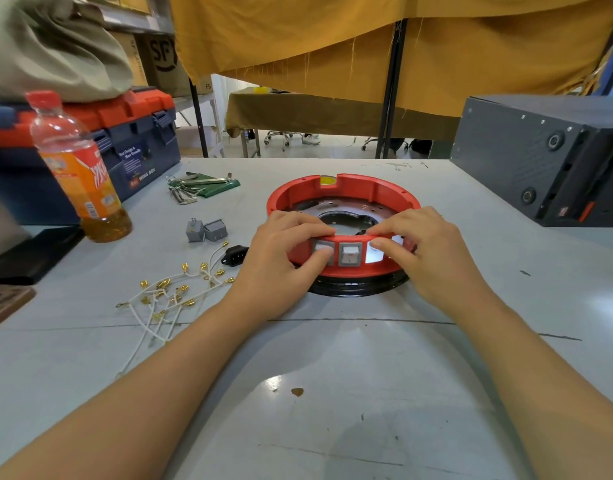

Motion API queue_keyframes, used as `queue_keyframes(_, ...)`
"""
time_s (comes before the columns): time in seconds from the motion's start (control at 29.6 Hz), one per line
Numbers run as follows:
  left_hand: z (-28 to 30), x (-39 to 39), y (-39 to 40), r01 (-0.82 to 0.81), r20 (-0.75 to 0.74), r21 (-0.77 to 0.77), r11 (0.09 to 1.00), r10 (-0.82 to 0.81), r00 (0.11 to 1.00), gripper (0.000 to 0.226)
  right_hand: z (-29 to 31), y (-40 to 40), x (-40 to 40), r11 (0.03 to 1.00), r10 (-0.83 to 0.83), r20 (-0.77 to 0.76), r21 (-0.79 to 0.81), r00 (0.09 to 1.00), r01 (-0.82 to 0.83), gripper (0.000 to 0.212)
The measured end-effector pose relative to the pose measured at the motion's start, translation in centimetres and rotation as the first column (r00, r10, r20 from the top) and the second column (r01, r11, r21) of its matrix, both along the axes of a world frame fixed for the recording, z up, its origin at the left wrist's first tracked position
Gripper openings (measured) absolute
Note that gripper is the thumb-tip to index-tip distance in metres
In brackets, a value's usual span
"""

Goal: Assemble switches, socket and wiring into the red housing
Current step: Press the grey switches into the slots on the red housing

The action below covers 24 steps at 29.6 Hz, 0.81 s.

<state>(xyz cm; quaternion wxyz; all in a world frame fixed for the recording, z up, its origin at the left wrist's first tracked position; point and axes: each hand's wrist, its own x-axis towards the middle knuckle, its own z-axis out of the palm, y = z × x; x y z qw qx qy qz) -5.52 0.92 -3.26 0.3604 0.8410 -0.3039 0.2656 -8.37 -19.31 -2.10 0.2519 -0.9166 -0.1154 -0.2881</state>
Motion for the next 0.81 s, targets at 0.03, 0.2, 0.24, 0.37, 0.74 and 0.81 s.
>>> queue_keyframes(0.03,0.0,0.2,0.4,-0.024,-0.018,-0.030,0.999,0.023,1.000,0.019,0.0,0.2,0.1,1.000,0.006,0.002,0.015,1.000,-0.006,0.017)
queue_keyframes(0.2,0.5,2.6,3.0,-0.291,-0.105,-0.014,0.957,0.288,0.952,0.029,-0.1,1.1,0.3,1.000,-0.027,0.015,0.007,1.000,0.027,0.017)
queue_keyframes(0.24,0.4,3.3,3.9,-0.347,-0.149,0.041,0.937,0.349,0.925,0.032,-0.2,1.3,0.3,1.000,-0.031,0.010,0.006,0.999,0.031,0.018)
queue_keyframes(0.37,0.0,5.3,6.5,-0.433,-0.352,0.249,0.866,0.497,0.793,0.038,0.0,1.4,0.3,1.000,-0.015,-0.016,0.014,1.000,0.015,0.019)
queue_keyframes(0.74,-0.5,8.1,7.8,-0.456,-0.356,0.384,0.803,0.584,0.729,0.052,0.2,0.9,0.3,0.999,0.001,-0.065,-0.040,0.998,-0.004,0.021)
queue_keyframes(0.81,-0.8,8.2,8.1,-0.478,-0.248,0.429,0.766,0.609,0.753,0.046,0.1,0.9,0.4,0.999,0.001,-0.069,-0.043,0.998,-0.004,0.021)
